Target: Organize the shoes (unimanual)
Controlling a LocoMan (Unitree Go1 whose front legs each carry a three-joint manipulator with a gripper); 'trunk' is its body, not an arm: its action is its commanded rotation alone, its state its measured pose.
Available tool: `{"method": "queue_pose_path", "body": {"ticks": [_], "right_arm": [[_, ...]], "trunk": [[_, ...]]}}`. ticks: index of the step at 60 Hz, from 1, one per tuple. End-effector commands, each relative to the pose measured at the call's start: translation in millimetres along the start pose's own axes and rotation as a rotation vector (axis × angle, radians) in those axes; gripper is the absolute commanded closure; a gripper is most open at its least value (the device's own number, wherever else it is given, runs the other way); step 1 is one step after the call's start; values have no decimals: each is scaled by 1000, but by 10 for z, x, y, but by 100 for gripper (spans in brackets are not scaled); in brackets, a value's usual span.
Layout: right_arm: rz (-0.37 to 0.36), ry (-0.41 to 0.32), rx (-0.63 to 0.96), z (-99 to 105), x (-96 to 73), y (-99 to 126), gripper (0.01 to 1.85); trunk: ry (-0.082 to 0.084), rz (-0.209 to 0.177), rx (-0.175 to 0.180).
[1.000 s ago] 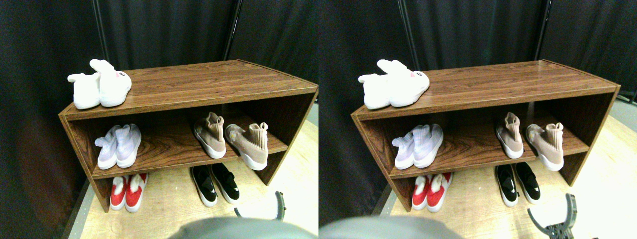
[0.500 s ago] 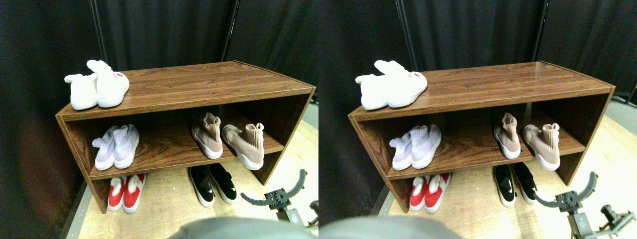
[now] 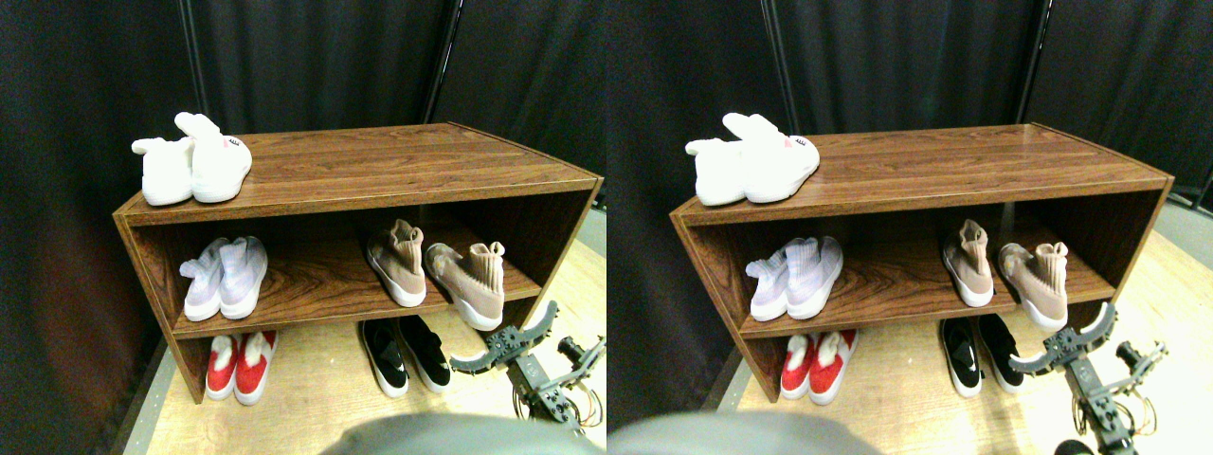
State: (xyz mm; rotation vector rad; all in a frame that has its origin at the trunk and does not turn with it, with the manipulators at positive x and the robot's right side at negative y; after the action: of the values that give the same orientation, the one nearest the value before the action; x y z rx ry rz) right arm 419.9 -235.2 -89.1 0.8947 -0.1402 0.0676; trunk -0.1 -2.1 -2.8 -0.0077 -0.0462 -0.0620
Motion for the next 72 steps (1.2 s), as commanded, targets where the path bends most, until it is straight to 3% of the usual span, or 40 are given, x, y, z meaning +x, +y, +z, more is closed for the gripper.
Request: {"method": "queue_pose_path", "body": {"ticks": [1,13,41,62,72], "right_arm": [[9,-13,30,4,67,-21,18],[-49,-13,109,-16,258,-108,20],[-57,13,150,-49,567,-190,19],[-69,11,169,-84,600,-211,21],[-68,1,154,-30,456,-150,23]], "trunk": [[2,14,-12],[2,23,-12],[3,30,-11],[12,35,-6],[12,35,-6]]}}
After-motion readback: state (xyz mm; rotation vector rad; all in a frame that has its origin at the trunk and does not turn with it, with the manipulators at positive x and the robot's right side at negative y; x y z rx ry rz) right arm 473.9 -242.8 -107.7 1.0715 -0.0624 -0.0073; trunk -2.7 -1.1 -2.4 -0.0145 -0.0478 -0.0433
